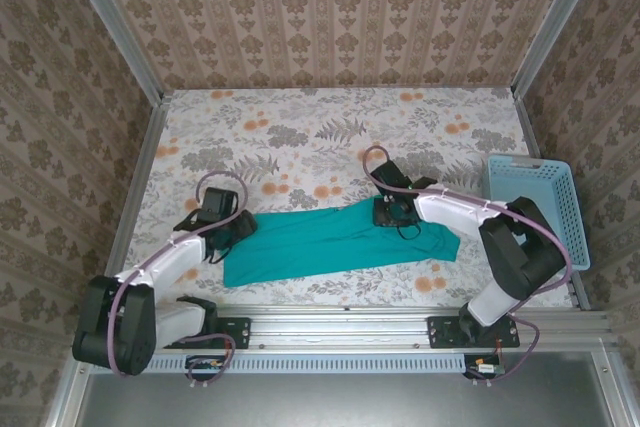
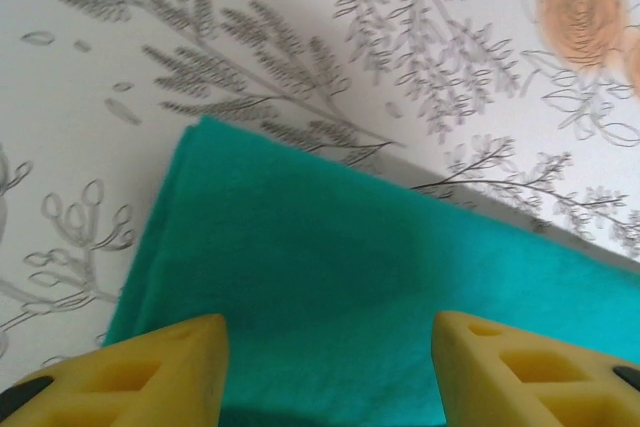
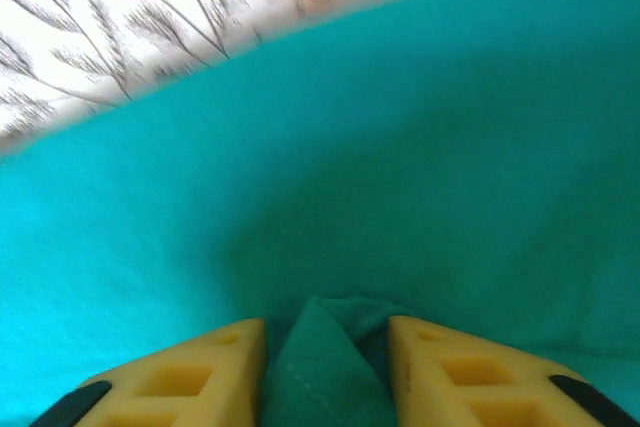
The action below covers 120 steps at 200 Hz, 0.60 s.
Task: Fold the inside-out t-shirt
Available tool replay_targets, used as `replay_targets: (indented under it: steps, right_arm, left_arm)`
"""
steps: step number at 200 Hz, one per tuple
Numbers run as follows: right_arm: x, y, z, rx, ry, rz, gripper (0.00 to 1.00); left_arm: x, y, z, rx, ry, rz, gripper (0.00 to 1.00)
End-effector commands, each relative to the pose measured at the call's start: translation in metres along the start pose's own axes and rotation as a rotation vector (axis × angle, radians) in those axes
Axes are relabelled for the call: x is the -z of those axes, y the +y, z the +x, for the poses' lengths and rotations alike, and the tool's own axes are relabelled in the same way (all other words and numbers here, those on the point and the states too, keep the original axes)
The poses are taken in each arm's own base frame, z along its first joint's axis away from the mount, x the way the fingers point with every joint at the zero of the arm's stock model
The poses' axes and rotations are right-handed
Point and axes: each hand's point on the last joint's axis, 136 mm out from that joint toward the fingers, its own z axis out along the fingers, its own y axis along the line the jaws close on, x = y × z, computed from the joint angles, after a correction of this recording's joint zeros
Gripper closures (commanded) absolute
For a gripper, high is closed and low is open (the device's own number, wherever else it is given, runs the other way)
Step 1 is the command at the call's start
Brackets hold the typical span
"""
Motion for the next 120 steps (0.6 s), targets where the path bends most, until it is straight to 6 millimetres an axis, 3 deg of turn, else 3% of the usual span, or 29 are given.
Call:
replay_targets:
  steps: [1, 35, 56, 77, 94, 120]
  right_arm:
    - [0.013, -0.015, 0.024, 0.028, 0.005, 0.056, 0.68]
    - [0.015, -0.026, 0.061, 0.002, 0.056, 0.04, 0.83]
    - [0.029, -0.032, 0.065, -0.019, 0.034, 0.029, 0.89]
    - [0.053, -0.033, 0.049, -0.014, -0.047, 0.023, 0.88]
    - [0.075, -0.023, 0.028, 0.002, -0.119, -0.02, 0.82]
    - [0.088, -0.004, -0.004, 0.009, -0.177, -0.053, 0.63]
  left_arm:
    - [0.003, 0.006, 0.0, 0.037, -0.024, 0.008, 0.42]
    - [0.005, 0.013, 0.001, 0.057, -0.035, 0.004, 0.41]
    - [0.01, 0.014, -0.003, 0.067, -0.044, 0.014, 0.4]
    - [0.021, 0.01, -0.013, 0.052, -0.071, 0.024, 0.39]
    - [0.032, 0.002, -0.024, 0.037, -0.101, 0.038, 0.38]
    - [0.038, -0.016, -0.036, 0.019, -0.112, 0.089, 0.38]
